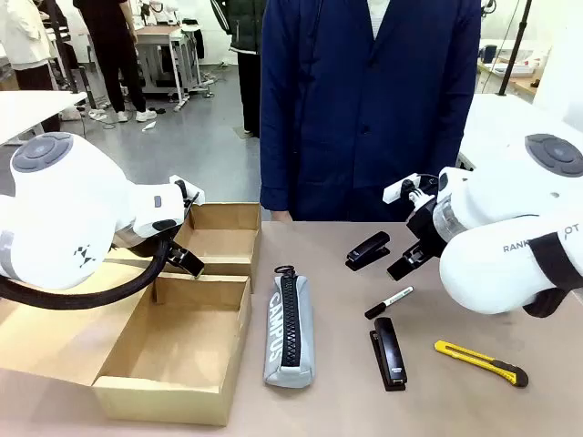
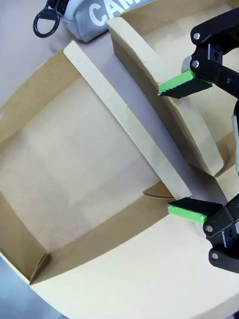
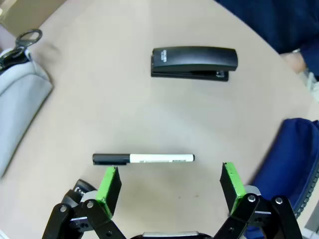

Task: Place items inside the box.
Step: Pick up a Pencil pouch or Stapler and place it inside the Mailer Box closest to the robot.

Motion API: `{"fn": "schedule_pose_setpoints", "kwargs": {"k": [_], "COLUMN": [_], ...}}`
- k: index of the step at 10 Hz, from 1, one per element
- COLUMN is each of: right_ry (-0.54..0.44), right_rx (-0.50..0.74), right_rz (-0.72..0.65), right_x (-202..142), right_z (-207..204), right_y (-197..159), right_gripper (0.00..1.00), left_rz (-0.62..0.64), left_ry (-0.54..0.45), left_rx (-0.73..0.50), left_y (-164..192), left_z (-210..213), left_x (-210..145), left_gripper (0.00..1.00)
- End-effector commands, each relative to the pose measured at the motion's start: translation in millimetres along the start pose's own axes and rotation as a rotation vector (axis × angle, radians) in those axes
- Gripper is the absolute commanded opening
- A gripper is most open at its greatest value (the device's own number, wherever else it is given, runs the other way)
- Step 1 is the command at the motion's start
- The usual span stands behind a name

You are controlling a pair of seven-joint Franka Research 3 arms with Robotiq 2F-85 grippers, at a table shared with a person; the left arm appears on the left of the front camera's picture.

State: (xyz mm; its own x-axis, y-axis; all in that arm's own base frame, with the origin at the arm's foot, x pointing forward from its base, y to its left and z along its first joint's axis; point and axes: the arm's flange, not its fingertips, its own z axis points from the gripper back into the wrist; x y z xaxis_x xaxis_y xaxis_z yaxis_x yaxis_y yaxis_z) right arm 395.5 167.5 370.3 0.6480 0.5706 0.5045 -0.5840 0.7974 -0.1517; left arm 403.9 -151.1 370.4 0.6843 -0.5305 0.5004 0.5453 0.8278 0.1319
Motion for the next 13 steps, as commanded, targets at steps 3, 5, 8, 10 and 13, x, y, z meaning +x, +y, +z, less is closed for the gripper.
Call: {"fn": "schedule_pose_setpoints", "kwargs": {"k": [3, 5, 8, 10, 13], "right_ry": [0.0, 0.0, 0.0, 0.0, 0.0], "right_rx": [0.0, 0.0, 0.0, 0.0, 0.0], "right_rz": [0.0, 0.0, 0.0, 0.0, 0.0], "right_x": [0.0, 0.0, 0.0, 0.0, 0.0], "right_z": [0.0, 0.0, 0.0, 0.0, 0.0], "right_y": [0.0, 0.0, 0.0, 0.0, 0.0], "right_gripper": [1.0, 1.0, 1.0, 1.0, 1.0], "left_rz": [0.0, 0.0, 0.0, 0.0, 0.0], "left_ry": [0.0, 0.0, 0.0, 0.0, 0.0], "left_rx": [0.0, 0.0, 0.0, 0.0, 0.0], "left_y": [0.0, 0.0, 0.0, 0.0, 0.0], "left_z": [0.0, 0.0, 0.0, 0.0, 0.0], "left_x": [0.0, 0.0, 0.0, 0.0, 0.0], "left_gripper": [1.0, 1.0, 1.0, 1.0, 1.0]}}
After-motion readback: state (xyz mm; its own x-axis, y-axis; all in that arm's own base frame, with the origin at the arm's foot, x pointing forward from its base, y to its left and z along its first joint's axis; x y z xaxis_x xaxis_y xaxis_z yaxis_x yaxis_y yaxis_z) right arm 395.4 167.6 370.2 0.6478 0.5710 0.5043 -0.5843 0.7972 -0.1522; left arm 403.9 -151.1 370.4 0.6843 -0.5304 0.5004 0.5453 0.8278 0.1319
